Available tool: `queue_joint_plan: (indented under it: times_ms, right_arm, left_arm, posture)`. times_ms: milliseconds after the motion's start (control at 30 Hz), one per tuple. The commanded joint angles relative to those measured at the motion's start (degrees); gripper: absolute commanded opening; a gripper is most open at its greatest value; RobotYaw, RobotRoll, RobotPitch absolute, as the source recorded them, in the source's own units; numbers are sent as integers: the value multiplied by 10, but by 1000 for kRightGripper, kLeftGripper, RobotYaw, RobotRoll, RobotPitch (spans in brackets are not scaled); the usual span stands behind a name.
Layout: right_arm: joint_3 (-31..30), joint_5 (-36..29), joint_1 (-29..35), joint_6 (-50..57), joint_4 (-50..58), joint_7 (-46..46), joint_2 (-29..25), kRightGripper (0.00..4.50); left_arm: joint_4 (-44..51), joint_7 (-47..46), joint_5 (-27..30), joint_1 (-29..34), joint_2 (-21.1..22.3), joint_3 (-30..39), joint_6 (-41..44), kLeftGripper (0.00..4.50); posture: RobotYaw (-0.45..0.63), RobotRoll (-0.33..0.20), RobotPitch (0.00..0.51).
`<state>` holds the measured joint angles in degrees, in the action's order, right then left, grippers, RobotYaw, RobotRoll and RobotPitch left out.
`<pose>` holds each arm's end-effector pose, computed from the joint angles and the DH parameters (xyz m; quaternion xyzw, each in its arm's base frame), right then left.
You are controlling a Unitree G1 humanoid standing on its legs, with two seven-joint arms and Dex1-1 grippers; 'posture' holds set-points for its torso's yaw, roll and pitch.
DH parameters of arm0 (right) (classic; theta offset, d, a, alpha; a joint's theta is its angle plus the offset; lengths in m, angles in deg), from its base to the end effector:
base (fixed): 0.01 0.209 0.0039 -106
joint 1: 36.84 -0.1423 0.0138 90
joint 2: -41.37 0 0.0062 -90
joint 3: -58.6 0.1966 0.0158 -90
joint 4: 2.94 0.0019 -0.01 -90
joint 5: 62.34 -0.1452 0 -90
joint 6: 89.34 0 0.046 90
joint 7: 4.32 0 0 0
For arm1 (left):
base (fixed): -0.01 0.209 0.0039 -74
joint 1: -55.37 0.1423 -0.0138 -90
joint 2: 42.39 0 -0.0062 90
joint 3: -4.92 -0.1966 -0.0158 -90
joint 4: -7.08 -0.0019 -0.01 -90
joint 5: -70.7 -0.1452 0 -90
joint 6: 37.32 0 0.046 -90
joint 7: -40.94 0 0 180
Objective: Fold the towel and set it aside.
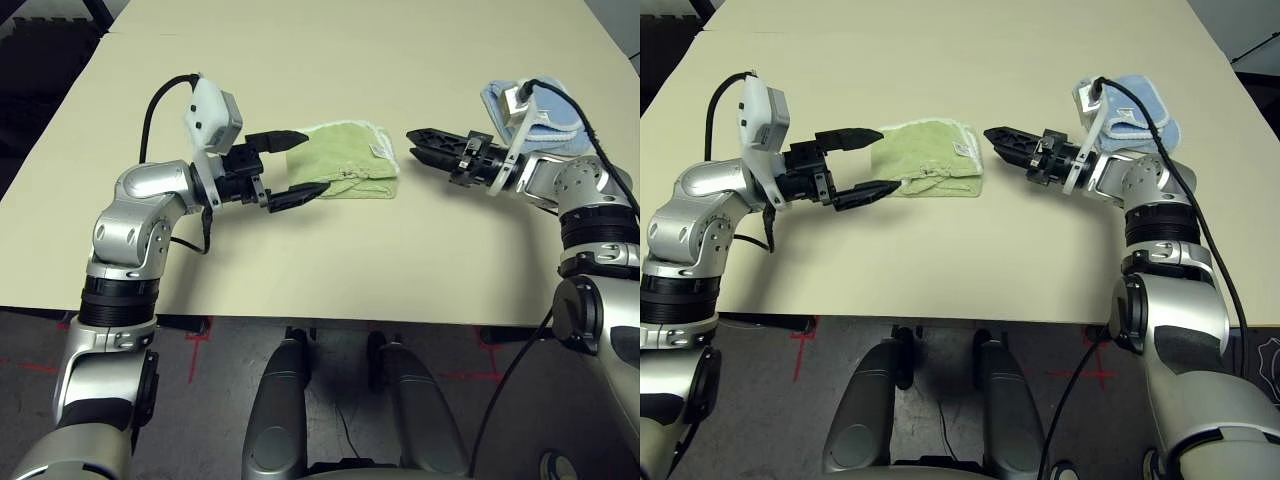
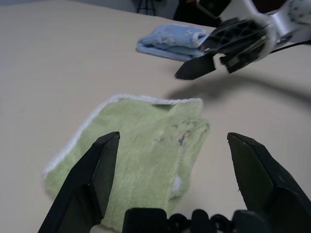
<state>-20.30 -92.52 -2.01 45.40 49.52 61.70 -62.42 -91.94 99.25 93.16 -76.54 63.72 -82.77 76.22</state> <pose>0.3554 -0.2526 0.1968 0.2029 0.0766 0.5065 0.8345 0.3200 0.2283 0.2145 0.1033 -0.0480 -0.4891 0.8647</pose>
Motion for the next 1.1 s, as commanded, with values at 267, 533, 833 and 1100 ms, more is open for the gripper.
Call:
queue_joint_plan:
  times_ms: [267,533,833,1100]
  right_arm:
    - [-48,79,47,-361,14,172,-58,4482]
    - [-58,105,46,-502,-16,236,-83,4482]
    - [-57,93,52,-481,11,228,-78,4482]
    - [-54,94,51,-485,8,228,-86,4482]
  left_arm:
    - [-185,6,-19,-79,30,4,25,4500]
    - [-252,-18,16,-138,30,25,233,4500]
    - [-316,-58,72,-220,5,63,500,4500]
    - [-325,-74,76,-231,-18,72,531,4500]
  posture:
    - [39,0,294]
    - [28,0,294]
    - [21,0,292]
    - [10,0,290]
